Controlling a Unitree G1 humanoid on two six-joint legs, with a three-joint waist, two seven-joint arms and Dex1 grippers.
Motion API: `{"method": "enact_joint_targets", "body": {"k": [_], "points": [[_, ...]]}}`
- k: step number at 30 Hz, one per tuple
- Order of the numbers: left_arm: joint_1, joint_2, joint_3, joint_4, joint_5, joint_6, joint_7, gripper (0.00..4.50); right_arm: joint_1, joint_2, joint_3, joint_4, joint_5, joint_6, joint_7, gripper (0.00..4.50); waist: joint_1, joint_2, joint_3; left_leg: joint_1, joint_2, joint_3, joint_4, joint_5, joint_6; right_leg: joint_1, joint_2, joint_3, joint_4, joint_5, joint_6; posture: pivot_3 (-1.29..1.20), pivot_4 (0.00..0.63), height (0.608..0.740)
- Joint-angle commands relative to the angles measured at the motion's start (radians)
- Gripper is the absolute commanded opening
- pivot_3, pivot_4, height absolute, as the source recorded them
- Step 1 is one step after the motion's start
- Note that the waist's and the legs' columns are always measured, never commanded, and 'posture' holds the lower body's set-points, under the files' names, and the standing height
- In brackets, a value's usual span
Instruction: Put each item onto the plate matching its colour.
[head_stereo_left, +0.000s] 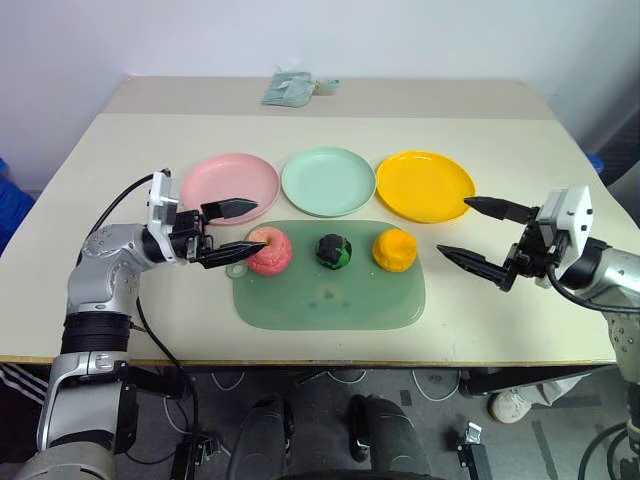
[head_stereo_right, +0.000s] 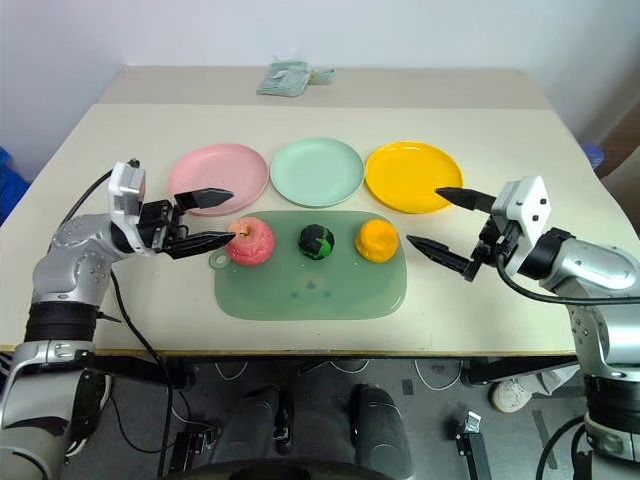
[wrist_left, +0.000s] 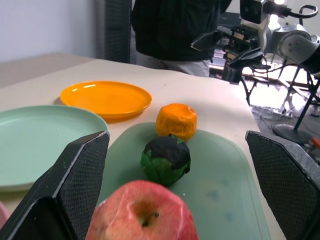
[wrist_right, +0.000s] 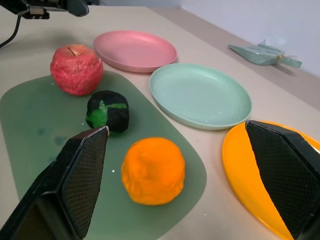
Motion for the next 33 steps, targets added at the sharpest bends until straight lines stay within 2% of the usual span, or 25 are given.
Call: {"method": "enact_joint_targets", "body": {"k": [1,6,19,26,29,33], "points": [[-0.015,-0.010,-0.002,-0.021,-0.011,-0.011,0.000,4.50,-0.014,-0.019,-0.031,-0.044,0.019,0.005,-0.009,4.48,0.000,0.000,0.000,0.000,0.000,0.000,0.000,0.000,0.000,0.000,0.000,0.000,0.000,0.000,0.000,0.00,0.150,0.740],[-0.020,-0.014,0.002,-0.020,-0.018,-0.008,-0.001,4.50,-0.042,-0.012,-0.010,-0.042,0.007,0.001,-0.022,4.48,-0.001,0.000,0.000,0.000,0.000,0.000,0.000,0.000,0.000,0.000,0.000,0.000,0.000,0.000,0.000,0.00,0.150,0.740],[-0.051,0.074,0.040,0.014,-0.049,0.044,-0.037,4.50,-0.130,0.045,0.079,-0.087,0.048,0.048,-0.060,4.48,0.001,0.000,0.000,0.000,0.000,0.000,0.000,0.000,0.000,0.000,0.000,0.000,0.000,0.000,0.000,0.00,0.150,0.740],[-0.063,0.120,0.018,0.068,0.025,-0.044,-0.050,4.50,-0.096,0.030,0.105,-0.149,0.060,0.091,-0.055,4.48,0.000,0.000,0.000,0.000,0.000,0.000,0.000,0.000,0.000,0.000,0.000,0.000,0.000,0.000,0.000,0.00,0.150,0.740],[-0.078,0.127,-0.013,0.124,0.084,-0.107,-0.056,4.50,-0.076,0.003,0.089,-0.209,0.109,0.128,-0.022,4.48,0.001,0.000,0.000,0.000,0.000,0.000,0.000,0.000,0.000,0.000,0.000,0.000,0.000,0.000,0.000,0.00,0.150,0.740],[-0.102,0.096,-0.035,0.180,0.114,-0.142,-0.053,4.50,-0.052,-0.022,0.055,-0.304,0.255,0.210,0.008,4.48,0.002,0.000,0.000,-0.001,0.000,0.000,0.000,0.000,0.000,0.000,0.000,0.000,0.000,0.000,-0.001,0.00,0.150,0.740]]}}
